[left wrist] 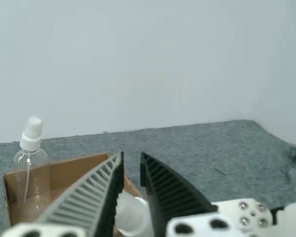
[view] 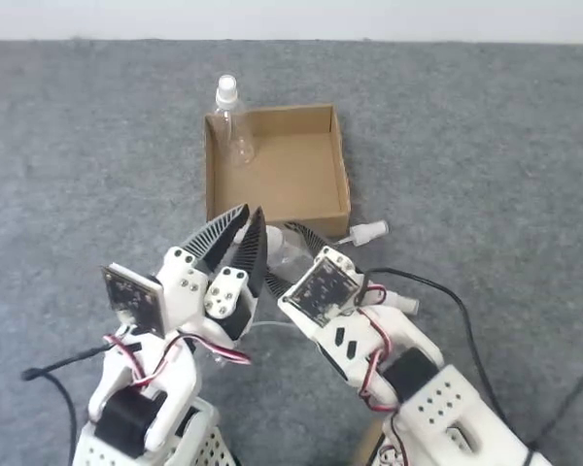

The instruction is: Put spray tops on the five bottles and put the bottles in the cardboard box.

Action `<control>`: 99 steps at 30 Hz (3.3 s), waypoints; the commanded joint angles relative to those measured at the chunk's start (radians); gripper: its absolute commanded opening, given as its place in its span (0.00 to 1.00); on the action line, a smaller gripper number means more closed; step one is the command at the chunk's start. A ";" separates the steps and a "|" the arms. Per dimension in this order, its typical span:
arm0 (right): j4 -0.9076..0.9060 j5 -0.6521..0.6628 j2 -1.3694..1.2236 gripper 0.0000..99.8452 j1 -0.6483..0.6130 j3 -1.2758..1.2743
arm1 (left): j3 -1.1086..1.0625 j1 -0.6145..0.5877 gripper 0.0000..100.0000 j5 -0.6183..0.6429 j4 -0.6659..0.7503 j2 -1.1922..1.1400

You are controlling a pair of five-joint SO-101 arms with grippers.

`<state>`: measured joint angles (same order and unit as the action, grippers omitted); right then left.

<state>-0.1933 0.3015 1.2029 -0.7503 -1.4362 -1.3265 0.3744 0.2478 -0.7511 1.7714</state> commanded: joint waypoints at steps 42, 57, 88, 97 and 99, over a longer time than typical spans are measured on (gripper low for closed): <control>-0.194 0.087 0.407 0.01 -0.068 -0.068 | 0.314 -0.014 0.19 -0.196 -0.270 0.003; -0.194 0.020 0.407 0.01 -0.068 -0.064 | 0.364 -0.344 0.18 -0.193 -0.279 0.003; -0.194 -0.054 0.418 0.01 -0.116 -0.066 | 0.008 -0.310 0.18 -0.058 -0.129 0.003; -0.194 -0.052 0.418 0.01 -0.116 -0.069 | 0.004 -0.222 0.18 -0.063 -0.149 0.003; -0.194 -0.049 0.418 0.01 -0.116 -0.071 | 0.007 -0.196 0.18 -0.107 -0.172 0.003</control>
<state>-0.3928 0.2585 1.5911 -0.8577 -1.5282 -1.3357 0.1381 0.1803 -0.9076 1.7714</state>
